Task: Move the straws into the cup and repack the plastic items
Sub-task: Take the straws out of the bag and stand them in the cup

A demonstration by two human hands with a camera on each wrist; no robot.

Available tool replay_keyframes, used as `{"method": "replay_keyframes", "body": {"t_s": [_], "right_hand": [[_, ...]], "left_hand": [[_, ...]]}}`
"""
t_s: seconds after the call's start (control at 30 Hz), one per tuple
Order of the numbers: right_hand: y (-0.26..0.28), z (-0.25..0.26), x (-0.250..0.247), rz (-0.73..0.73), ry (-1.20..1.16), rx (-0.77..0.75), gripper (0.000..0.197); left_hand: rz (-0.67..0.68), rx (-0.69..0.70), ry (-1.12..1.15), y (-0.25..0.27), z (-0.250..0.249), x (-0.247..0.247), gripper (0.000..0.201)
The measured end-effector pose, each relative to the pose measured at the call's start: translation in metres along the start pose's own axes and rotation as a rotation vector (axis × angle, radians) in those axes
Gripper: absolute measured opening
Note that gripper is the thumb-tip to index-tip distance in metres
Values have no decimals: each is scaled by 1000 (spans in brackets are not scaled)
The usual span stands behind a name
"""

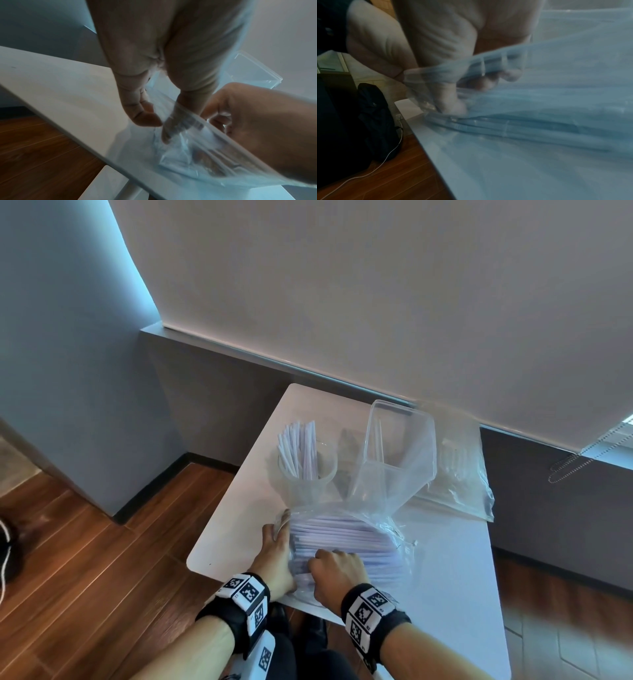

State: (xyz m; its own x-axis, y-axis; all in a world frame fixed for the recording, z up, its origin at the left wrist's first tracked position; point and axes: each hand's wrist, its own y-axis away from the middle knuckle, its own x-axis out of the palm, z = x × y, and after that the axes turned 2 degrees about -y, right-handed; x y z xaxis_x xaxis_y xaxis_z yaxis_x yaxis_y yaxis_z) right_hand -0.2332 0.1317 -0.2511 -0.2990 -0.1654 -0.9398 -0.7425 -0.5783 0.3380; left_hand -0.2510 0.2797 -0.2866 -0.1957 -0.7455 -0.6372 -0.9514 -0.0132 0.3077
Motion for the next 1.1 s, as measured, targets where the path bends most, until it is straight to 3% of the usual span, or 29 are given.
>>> {"method": "replay_keyframes", "body": {"t_s": [0.27,0.4,0.57,0.7,0.97,1.1], "right_hand": [[-2,2,-8,43,53,-13,17],[-4,0,-5,61,69,-55,30],[-2,6,4,5,62,-27,19],[-2,12,6,42,129,-47,28],[-3,13,12,-20,103,-34,16],[-3,16,10,17,109,-22,13]], "left_hand": [[3,8,-18,2,-3,0,131],[2,8,-26,3,-1,0,132],[9,0,-14,2,-3,-1,132],[17,0,12,4,-3,1,133],[11,9,16,3,-5,-1,129],[24,-11,19,2,-7,-2,132]]}}
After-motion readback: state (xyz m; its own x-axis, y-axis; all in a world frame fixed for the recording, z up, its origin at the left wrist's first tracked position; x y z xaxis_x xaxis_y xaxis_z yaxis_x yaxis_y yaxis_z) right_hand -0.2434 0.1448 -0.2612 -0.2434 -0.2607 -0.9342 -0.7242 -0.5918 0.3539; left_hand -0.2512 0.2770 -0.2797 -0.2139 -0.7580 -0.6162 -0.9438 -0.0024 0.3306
